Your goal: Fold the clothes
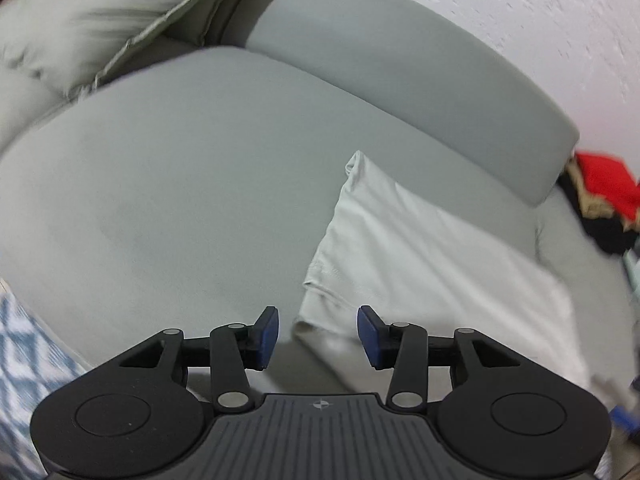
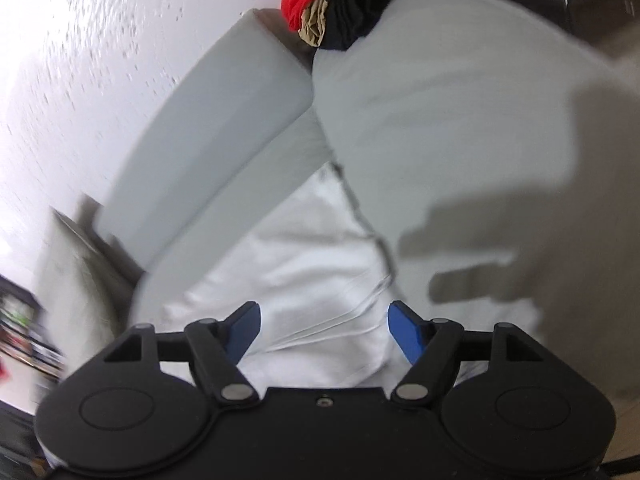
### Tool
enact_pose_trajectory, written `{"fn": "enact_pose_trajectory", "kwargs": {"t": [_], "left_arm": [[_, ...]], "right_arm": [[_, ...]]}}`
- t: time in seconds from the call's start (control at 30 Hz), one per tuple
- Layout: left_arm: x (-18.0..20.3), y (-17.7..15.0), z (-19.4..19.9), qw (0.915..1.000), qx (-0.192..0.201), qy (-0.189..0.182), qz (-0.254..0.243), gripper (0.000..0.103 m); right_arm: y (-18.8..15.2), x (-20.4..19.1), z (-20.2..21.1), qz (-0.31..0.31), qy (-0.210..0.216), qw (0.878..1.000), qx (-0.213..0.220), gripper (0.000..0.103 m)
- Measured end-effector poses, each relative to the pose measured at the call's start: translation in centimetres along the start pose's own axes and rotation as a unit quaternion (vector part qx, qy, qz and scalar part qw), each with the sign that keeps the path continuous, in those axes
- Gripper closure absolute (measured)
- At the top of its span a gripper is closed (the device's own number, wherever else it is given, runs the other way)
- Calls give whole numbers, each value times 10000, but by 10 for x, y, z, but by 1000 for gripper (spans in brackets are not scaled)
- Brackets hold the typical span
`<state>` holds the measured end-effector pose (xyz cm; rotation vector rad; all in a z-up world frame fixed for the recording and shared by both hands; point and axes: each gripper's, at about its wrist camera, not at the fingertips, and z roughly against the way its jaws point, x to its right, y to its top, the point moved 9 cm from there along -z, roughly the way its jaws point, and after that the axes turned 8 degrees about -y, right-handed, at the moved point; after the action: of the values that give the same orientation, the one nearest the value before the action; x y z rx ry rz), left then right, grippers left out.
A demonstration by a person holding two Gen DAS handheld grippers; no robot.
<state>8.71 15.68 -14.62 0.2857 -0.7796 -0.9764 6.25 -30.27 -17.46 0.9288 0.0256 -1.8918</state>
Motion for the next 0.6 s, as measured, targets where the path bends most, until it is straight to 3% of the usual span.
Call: {"fn": "enact_pose_trajectory", "kwargs": {"t": [0.13, 0.23, 0.3, 0.6], "left_arm": [[0, 9, -13, 9997, -46, 18, 225, 79], [-3, 12, -23, 9981, -136, -159, 577, 80], [-3, 11, -27, 9963, -236, -295, 768, 80], [-2, -5, -53, 9839, -643, -729, 1497, 71]], "right_arm": [[1, -5, -10, -402, 278, 9987, -152, 20], [6, -7, -16, -548, 271, 9981, -99, 25], [8, -8, -20, -639, 364, 9972, -88, 36], [6, -10, -37, -732, 455, 9961, -171, 35]]}}
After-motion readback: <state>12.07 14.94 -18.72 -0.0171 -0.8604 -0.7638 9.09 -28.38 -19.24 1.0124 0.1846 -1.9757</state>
